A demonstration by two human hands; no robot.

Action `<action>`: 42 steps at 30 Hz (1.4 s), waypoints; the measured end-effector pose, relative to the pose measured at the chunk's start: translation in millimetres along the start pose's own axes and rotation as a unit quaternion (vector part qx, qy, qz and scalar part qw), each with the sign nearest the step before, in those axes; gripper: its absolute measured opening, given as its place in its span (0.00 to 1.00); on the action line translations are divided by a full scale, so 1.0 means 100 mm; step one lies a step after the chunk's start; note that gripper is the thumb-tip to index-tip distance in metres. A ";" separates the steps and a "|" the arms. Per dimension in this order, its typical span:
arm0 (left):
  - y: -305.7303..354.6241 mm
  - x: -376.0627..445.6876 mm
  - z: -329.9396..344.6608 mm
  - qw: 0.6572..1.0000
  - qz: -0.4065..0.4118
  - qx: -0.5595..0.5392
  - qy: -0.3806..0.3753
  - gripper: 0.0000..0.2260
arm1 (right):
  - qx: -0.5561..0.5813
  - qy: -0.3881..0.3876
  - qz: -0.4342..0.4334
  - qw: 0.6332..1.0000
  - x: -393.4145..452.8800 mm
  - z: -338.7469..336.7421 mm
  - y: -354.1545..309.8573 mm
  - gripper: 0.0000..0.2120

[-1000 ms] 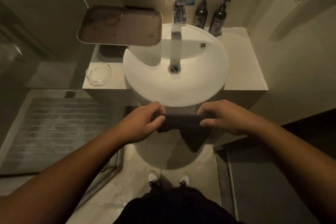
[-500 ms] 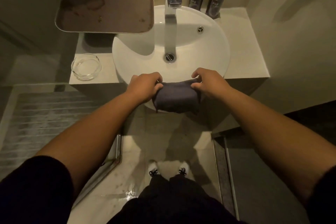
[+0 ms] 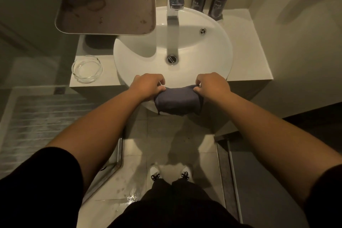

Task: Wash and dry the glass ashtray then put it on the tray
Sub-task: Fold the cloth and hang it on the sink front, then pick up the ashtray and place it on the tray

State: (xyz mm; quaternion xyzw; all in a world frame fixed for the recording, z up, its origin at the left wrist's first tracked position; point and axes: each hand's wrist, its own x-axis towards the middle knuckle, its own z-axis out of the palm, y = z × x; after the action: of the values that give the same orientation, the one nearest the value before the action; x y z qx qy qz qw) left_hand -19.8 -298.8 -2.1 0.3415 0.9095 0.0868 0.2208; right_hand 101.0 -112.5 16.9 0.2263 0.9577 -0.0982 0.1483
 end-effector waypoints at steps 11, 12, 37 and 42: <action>0.05 -0.08 0.01 0.986 -0.052 0.146 0.061 0.15 | -0.115 0.002 0.018 0.993 -0.02 0.07 0.06 0.17; 0.05 -0.12 0.02 0.987 -0.052 0.132 0.081 0.15 | -0.117 0.011 0.011 0.993 -0.06 0.08 0.08 0.16; -0.30 -1.48 0.05 0.961 -0.161 0.086 0.206 0.43 | 0.010 0.104 -0.310 0.945 -0.35 -0.17 -0.75 0.37; -0.40 -1.61 0.10 0.952 -0.205 0.080 0.211 0.43 | -0.011 0.072 -0.344 0.936 -0.24 -0.13 -0.91 0.40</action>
State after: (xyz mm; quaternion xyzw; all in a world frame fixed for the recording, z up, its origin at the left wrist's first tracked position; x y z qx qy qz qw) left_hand 69.3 -435.0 31.5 0.1384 0.9897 0.0365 0.0086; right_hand 76.7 -198.5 47.8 -0.1120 0.9862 -0.1158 0.0389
